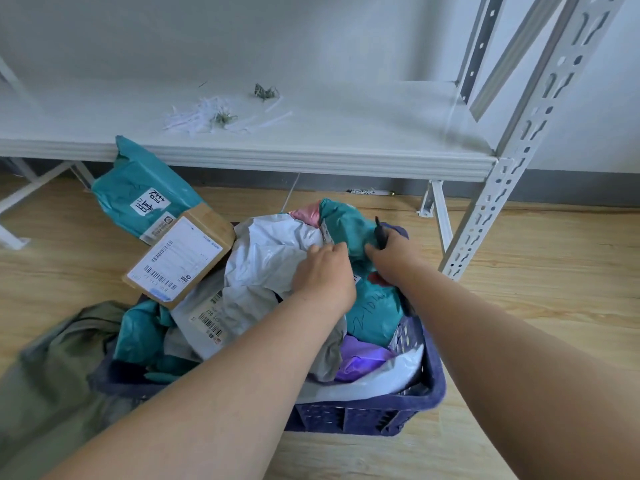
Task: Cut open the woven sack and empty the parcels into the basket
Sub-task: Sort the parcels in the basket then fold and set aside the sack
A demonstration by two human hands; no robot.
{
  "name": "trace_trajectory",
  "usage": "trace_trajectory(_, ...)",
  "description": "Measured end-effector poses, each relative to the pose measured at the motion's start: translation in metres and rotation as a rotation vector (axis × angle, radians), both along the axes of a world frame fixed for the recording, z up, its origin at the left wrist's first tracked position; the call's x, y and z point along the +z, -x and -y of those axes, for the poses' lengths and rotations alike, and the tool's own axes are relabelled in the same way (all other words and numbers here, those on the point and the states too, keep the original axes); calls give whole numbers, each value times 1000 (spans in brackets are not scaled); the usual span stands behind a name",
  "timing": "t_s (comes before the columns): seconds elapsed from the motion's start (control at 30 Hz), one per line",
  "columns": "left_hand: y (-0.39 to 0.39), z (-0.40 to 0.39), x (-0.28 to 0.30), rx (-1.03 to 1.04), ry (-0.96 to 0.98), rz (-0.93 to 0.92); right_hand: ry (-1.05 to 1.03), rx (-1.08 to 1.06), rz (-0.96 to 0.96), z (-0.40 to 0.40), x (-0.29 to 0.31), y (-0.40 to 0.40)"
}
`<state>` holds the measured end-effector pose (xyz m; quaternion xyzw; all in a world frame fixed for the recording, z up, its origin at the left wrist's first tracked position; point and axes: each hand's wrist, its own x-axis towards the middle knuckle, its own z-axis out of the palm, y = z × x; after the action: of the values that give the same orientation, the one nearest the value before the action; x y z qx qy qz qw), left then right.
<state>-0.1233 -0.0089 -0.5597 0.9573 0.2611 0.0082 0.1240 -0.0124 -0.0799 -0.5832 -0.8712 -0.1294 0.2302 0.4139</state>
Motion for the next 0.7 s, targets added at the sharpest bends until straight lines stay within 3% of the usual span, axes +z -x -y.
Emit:
trace_trajectory(0.1, 1, 3, -6, -95, -95, -174, 145, 21, -118, 3, -19, 9)
trace_trajectory(0.2, 5, 0, -6, -122, -90, -74, 130, -58, -98, 5, -29, 6)
trace_trajectory(0.3, 15, -16, 0, -60, -124, 132, 24, -212, 22, 1, -26, 5)
trace_trajectory(0.4, 26, -31, 4, 20, -162, 155, -35, -296, 301, -9, -15, 19)
trace_trajectory(0.47, 31, -38, 4, 48, -168, 139, 46, -167, 410, -18, -8, 28)
trace_trajectory(0.57, 40, -47, 3, 45, -139, 68, 278, 27, 239, -21, -12, 27)
trace_trajectory(0.63, 45, -52, 4, 36, -89, 56, 298, 46, 165, -15, -9, 25)
trace_trajectory(0.7, 52, -58, 9, 39, -62, 137, 299, 62, 266, -16, 1, 28)
